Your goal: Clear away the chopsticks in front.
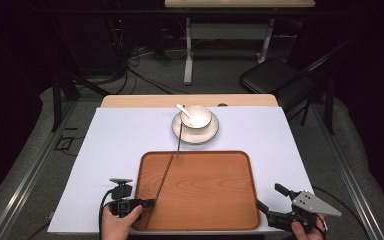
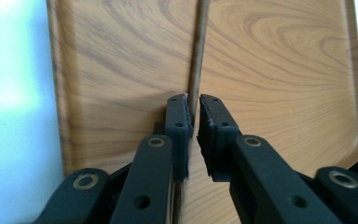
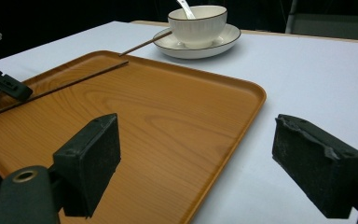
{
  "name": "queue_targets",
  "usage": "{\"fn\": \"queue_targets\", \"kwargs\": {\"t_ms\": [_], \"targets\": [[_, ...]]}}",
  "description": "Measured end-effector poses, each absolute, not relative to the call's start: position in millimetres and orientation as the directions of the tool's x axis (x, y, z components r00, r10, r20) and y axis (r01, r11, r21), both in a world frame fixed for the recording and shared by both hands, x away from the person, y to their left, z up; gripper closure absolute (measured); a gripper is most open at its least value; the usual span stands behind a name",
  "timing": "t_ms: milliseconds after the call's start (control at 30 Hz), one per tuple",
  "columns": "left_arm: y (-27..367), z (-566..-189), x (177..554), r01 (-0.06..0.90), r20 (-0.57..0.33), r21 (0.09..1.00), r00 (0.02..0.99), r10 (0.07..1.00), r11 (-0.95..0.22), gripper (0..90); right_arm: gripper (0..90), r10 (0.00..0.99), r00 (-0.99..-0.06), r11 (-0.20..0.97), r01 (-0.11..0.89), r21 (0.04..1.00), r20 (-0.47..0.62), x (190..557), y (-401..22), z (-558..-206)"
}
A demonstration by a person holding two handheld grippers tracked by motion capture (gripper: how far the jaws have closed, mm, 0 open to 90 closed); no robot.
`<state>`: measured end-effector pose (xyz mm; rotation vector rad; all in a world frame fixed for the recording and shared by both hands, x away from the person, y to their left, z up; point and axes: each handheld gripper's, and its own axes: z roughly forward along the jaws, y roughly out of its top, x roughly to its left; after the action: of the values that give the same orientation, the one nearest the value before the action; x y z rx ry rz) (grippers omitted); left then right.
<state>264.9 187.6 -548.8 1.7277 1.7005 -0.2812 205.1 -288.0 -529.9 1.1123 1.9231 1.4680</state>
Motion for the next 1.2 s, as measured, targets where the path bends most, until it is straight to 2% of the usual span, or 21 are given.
{"fn": "queue_targets", "kwargs": {"t_ms": [400, 933, 1200], "targets": [[188, -548, 265, 0.941, -0.594, 0.324, 0.124, 0.795, 0.096, 79.7, 14.4, 0.823, -0.558, 0.092, 0.317, 0.944, 0.107, 206, -288, -530], [191, -529, 276, 0.921, -0.604, 0.379, 0.167, 0.779, 0.096, 60.3, 14.4, 0.823, -0.557, 0.09, 0.319, 0.944, 0.11, 206, -288, -530], [189, -515, 289, 0.897, -0.581, 0.434, 0.204, 0.788, 0.087, 55.2, 14.4, 0.823, -0.557, 0.091, 0.319, 0.943, 0.109, 206, -288, -530]]}}
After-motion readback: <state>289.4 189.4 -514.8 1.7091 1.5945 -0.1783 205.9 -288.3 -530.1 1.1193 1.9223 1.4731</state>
